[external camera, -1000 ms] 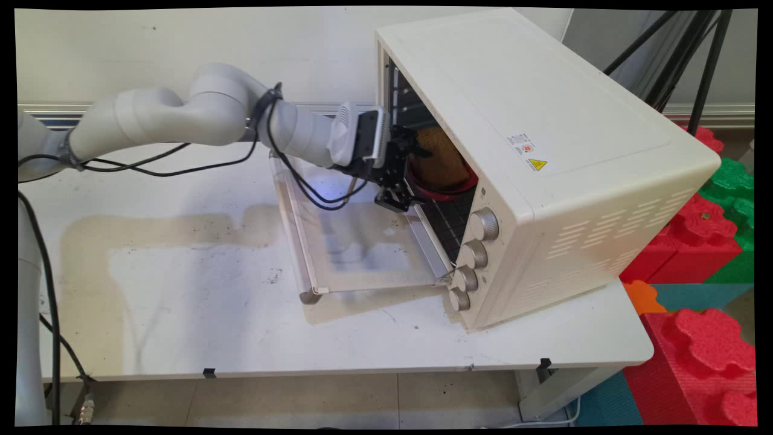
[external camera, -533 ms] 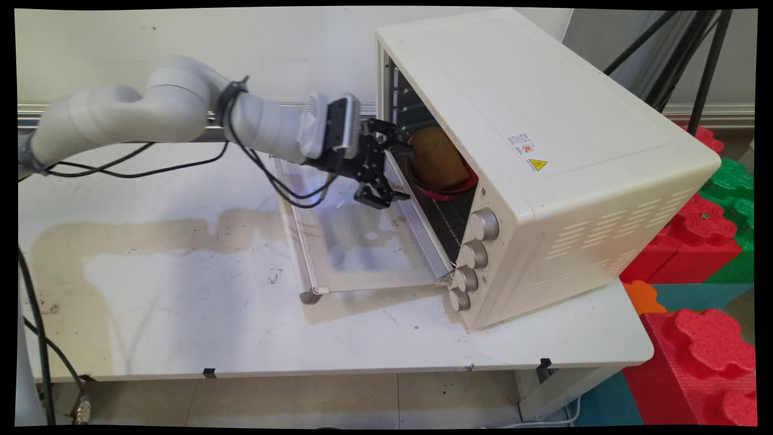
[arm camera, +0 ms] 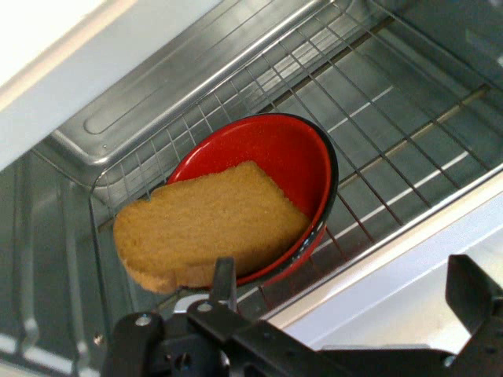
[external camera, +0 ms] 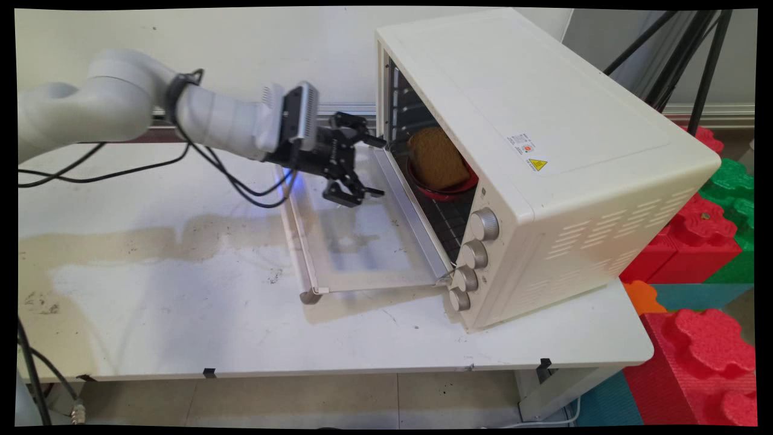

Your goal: Close the oven

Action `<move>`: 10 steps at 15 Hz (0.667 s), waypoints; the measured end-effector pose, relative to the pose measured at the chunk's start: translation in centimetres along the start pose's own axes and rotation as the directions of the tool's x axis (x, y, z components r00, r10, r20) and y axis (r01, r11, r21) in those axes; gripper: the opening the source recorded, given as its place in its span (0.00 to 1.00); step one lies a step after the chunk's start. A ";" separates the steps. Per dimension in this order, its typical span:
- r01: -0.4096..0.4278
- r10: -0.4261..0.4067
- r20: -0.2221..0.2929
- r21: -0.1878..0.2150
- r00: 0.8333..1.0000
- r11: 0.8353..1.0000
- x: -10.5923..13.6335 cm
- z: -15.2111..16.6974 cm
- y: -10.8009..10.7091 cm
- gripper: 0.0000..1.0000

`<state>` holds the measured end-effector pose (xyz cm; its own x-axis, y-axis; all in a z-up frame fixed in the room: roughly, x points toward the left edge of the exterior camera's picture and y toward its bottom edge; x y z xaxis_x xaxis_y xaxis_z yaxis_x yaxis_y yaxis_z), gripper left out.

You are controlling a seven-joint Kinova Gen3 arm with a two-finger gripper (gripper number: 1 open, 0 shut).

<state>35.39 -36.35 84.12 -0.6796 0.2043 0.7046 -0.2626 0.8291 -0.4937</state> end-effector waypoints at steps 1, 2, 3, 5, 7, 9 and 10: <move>0.005 -0.005 -0.002 0.003 1.000 1.000 -0.1 -0.6 0.1 1.00; 0.013 -0.013 -0.004 0.006 1.000 1.000 -0.2 -1.5 0.2 1.00; 0.020 -0.019 -0.006 0.010 1.000 1.000 -0.2 -2.2 0.3 1.00; 0.030 -0.030 -0.009 0.015 1.000 0.999 -0.4 -3.6 0.4 1.00; 0.041 -0.041 -0.012 0.019 0.999 0.999 -0.6 -5.1 0.6 1.00; 0.056 -0.055 -0.015 0.023 0.998 0.998 -0.8 -7.0 0.8 1.00; 0.064 -0.064 -0.016 0.025 0.998 0.998 -1.0 -8.0 0.8 1.00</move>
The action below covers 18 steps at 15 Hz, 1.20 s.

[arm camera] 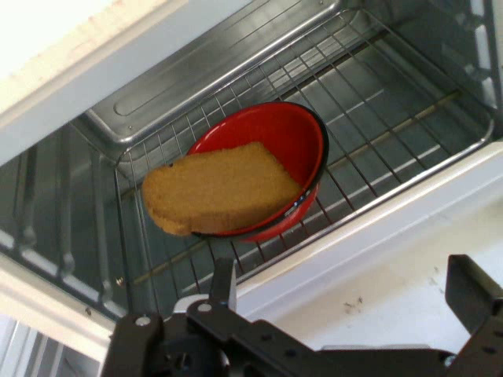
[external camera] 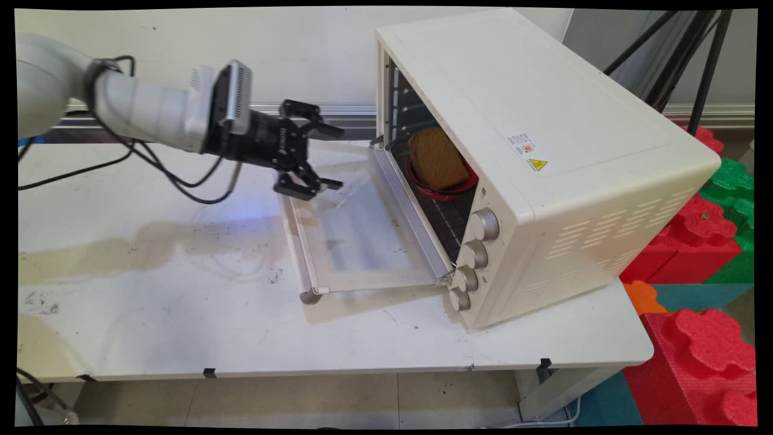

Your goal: Close the oven

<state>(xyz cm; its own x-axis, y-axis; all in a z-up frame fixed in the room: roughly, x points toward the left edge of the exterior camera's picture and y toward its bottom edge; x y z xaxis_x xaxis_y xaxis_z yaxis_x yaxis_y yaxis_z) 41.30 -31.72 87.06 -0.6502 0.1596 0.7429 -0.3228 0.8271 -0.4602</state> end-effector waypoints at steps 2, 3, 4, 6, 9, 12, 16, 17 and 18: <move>0.013 -0.013 0.000 0.002 1.000 1.000 -0.2 -1.4 0.1 1.00; 0.027 -0.027 -0.001 0.004 1.000 1.000 -0.3 -2.3 0.1 1.00; 0.036 -0.036 -0.002 0.005 0.999 0.999 -0.4 -2.8 0.1 1.00; 0.064 -0.064 -0.003 0.007 0.998 0.998 -0.6 -4.2 0.2 1.00; 0.114 -0.114 0.007 0.004 0.993 0.993 -1.1 -6.7 0.3 1.00; 0.145 -0.145 0.022 -0.001 0.989 0.989 -1.8 -8.6 0.5 1.00; 0.177 -0.177 0.041 -0.005 0.983 0.984 -2.7 -10.7 0.7 1.00; 0.184 -0.183 0.045 -0.005 0.982 0.983 -2.8 -11.0 0.7 1.00; 0.194 -0.193 0.050 -0.006 0.980 0.981 -3.0 -11.5 0.8 1.00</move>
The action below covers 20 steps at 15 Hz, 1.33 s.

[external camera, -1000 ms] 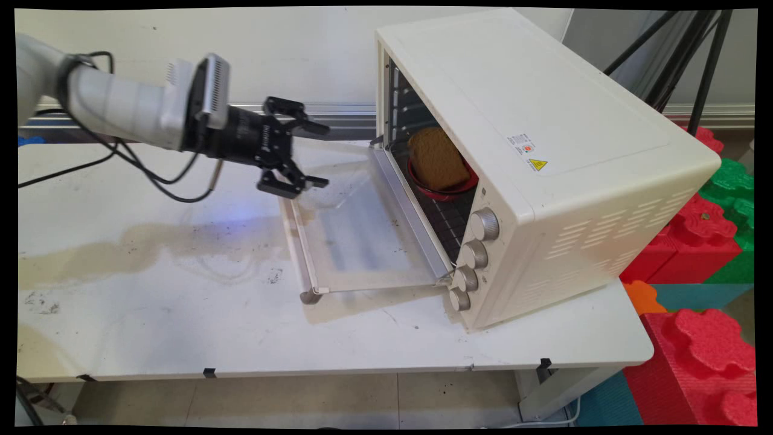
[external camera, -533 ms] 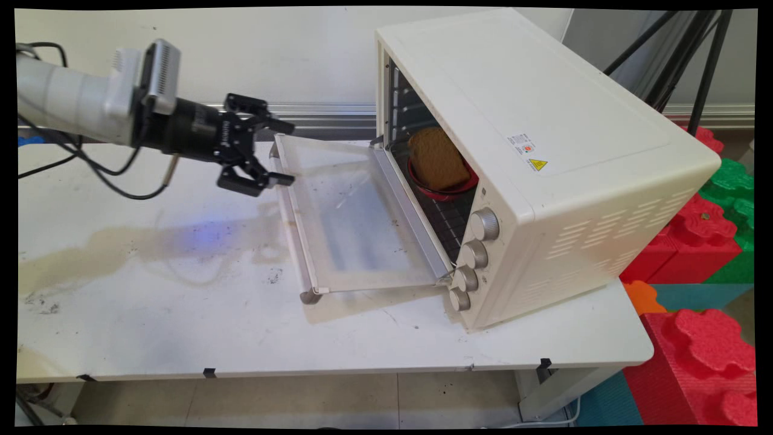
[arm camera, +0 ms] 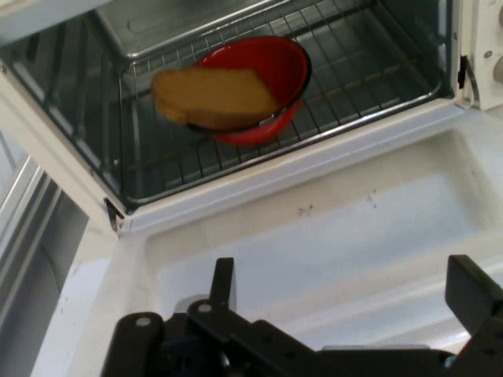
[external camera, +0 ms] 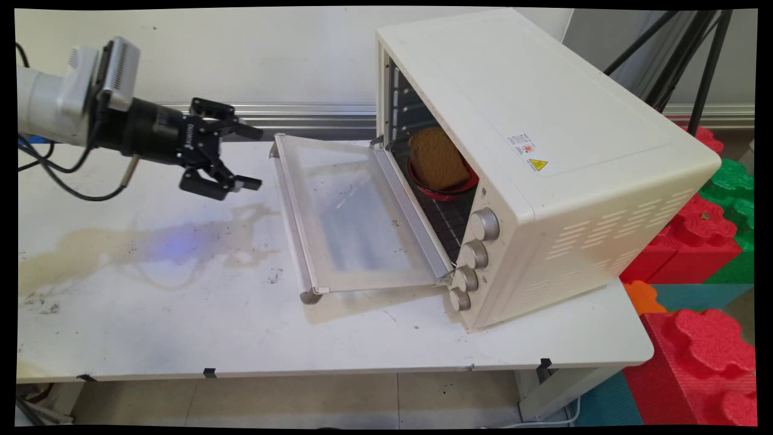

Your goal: Close the oven

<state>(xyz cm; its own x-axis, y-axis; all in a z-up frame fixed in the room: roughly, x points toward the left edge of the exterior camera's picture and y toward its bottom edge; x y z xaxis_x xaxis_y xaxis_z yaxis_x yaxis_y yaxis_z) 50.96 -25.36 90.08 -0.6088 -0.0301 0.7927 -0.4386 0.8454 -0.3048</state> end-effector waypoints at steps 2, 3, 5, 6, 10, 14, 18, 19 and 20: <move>0.023 -0.023 0.008 -0.001 1.000 1.000 -0.5 -1.0 0.0 1.00; 0.033 -0.033 0.010 -0.002 0.999 0.999 -0.6 -1.3 -0.1 1.00; 0.048 -0.048 0.012 -0.002 0.999 0.999 -0.8 -1.8 -0.1 1.00; 0.054 -0.054 0.012 -0.002 0.998 0.999 -0.8 -1.9 -0.1 1.00; 0.079 -0.079 0.012 -0.002 0.997 0.997 -1.0 -2.6 -0.3 1.00; 0.102 -0.102 0.023 -0.004 0.995 0.995 -1.5 -3.0 -0.4 1.00; 0.108 -0.108 0.042 -0.007 0.993 0.994 -2.3 -2.8 -0.6 1.00; 0.108 -0.107 0.049 -0.008 0.993 0.994 -2.6 -2.6 -0.6 1.00; 0.108 -0.108 0.055 -0.009 0.993 0.994 -2.8 -2.5 -0.7 1.00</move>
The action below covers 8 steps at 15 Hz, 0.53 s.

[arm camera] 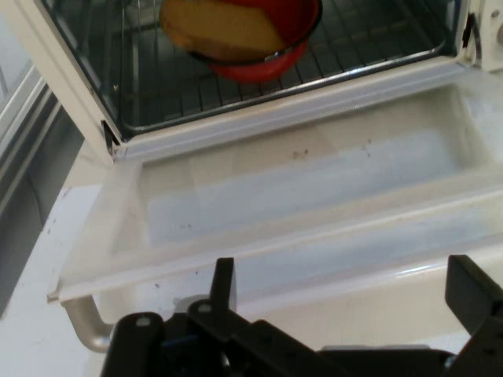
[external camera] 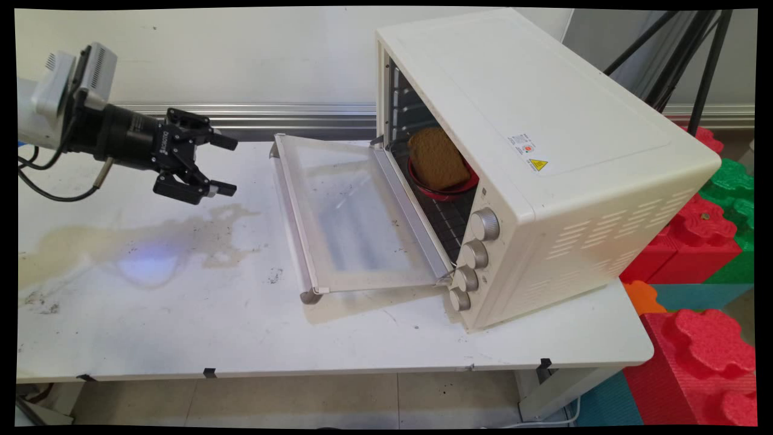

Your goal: Close the oven

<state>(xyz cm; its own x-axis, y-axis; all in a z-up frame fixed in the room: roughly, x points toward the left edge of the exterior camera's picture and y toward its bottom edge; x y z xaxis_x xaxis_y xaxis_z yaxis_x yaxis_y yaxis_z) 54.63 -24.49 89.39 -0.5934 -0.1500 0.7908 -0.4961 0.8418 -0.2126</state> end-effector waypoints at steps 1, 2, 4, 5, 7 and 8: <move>0.001 -0.001 0.007 -0.002 1.000 1.000 -0.3 0.2 -0.1 1.00; 0.002 -0.002 0.012 -0.004 1.000 1.000 -0.6 0.4 -0.1 1.00; 0.005 -0.005 0.023 -0.010 1.000 1.000 -1.2 0.9 -0.3 1.00; 0.008 -0.007 0.029 -0.014 1.000 1.000 -1.6 1.3 -0.4 1.00; 0.018 -0.017 0.046 -0.023 0.999 1.000 -2.5 2.3 -0.5 1.00; 0.024 -0.022 0.052 -0.027 0.998 0.999 -2.9 2.8 -0.6 1.00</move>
<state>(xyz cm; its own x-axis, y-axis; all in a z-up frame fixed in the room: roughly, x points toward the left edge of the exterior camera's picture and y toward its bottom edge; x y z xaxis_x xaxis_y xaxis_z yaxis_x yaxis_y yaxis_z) 54.88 -26.00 85.61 -0.6142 -0.1953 0.7646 -0.4928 0.8517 -0.1783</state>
